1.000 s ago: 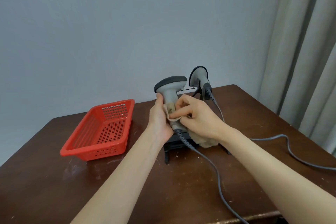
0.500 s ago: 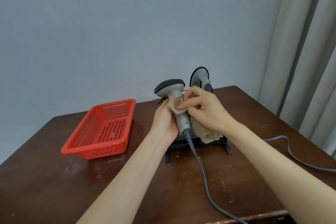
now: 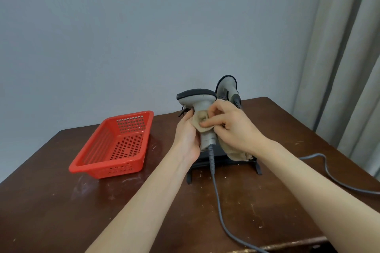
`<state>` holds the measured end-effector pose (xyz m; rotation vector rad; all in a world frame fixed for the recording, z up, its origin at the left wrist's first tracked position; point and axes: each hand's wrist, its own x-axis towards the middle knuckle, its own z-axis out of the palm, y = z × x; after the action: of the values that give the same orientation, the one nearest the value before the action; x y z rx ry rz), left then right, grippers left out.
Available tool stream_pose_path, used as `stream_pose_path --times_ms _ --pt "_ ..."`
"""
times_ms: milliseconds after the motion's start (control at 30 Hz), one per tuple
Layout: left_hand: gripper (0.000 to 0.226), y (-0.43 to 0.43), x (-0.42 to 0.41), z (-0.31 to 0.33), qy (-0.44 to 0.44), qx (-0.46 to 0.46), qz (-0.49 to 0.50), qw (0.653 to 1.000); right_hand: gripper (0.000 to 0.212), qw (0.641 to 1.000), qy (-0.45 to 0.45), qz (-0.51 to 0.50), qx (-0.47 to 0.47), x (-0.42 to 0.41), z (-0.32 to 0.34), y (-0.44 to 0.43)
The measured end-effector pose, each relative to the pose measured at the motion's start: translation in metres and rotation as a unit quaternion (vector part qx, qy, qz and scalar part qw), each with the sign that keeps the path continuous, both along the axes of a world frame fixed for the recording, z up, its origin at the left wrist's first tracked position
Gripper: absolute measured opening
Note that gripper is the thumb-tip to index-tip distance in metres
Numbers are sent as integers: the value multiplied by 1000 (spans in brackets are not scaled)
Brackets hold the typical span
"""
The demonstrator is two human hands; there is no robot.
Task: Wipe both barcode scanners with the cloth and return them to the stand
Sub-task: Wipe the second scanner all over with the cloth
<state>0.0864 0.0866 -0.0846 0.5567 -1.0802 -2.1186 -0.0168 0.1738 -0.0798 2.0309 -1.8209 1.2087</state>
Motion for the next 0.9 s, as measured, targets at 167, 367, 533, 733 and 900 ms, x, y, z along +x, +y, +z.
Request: stream_pose_path --times_ms 167,367,533,733,900 --pt "23 2 -2 0 7 8 3 1000 33 997 -44 -39 -53 -11 12 -8" --pt "24 -7 1 3 6 33 0 999 40 996 -60 -28 -59 -2 6 -5" --pt "27 -14 4 -9 -23 85 3 996 38 999 -22 23 9 8 -12 11" --pt "25 -1 -1 -10 0 46 -5 999 28 995 -81 -57 -13 -2 10 -11" --pt "32 -5 -1 -4 -9 28 -11 999 37 1000 -4 -16 12 10 -1 1"
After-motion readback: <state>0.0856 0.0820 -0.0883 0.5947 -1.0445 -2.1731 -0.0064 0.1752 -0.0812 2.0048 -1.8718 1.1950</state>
